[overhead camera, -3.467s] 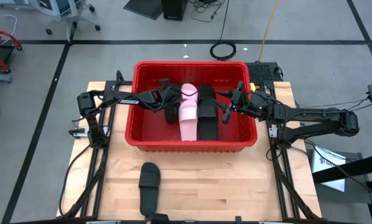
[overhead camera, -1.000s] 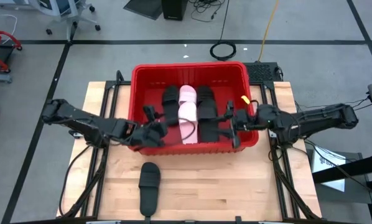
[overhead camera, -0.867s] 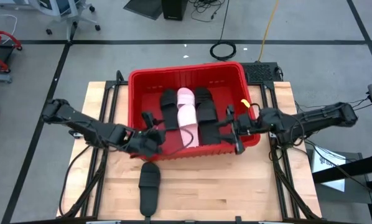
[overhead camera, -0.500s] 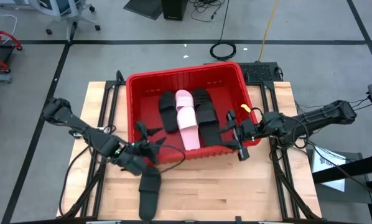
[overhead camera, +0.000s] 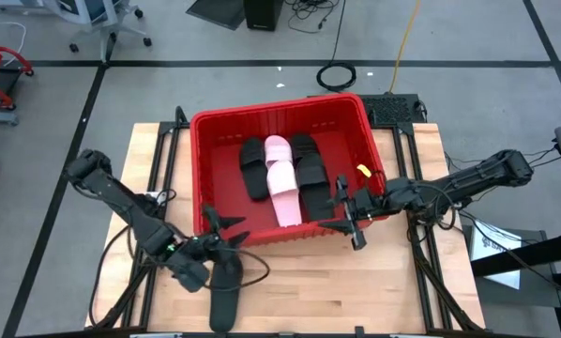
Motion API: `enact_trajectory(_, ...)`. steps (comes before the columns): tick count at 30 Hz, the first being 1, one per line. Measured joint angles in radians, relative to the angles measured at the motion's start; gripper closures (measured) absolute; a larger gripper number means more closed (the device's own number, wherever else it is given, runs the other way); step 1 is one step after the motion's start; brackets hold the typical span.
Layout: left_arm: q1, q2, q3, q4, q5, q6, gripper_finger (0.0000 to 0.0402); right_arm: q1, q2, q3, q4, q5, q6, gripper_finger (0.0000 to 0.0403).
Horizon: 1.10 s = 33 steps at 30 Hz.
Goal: Pick and place slides into bin
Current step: Put the black slide into the red bin
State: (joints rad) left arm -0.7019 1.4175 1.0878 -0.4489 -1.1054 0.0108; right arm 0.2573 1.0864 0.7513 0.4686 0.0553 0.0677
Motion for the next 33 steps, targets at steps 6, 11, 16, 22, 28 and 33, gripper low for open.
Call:
enact_trajectory(6,0.074,0.090,0.003,-0.010,-0.101,-0.001,0.0197,0.000,0.021,0.000,0.036,-0.001,0.000,0.0238)
enact_trajectory(11,0.127,0.129,0.004,-0.009,-0.182,0.007,0.0197,0.000,0.021,0.000,0.037,-0.003,-0.005,0.0238)
enact_trajectory(16,0.163,0.134,0.001,-0.023,-0.254,0.014,0.0197,0.000,0.021,0.000,0.044,-0.003,-0.032,0.0238)
enact_trajectory(22,0.194,0.136,0.000,-0.021,-0.286,0.014,0.0197,0.000,0.021,0.000,0.044,-0.004,-0.034,0.0238)
enact_trajectory(28,0.207,0.135,0.000,-0.008,-0.284,0.005,0.0197,0.000,0.021,0.000,0.038,-0.004,-0.021,0.0238)
enact_trajectory(33,0.157,0.128,-0.003,0.101,-0.221,0.186,0.0197,0.000,0.021,0.000,0.031,-0.004,-0.001,0.0238)
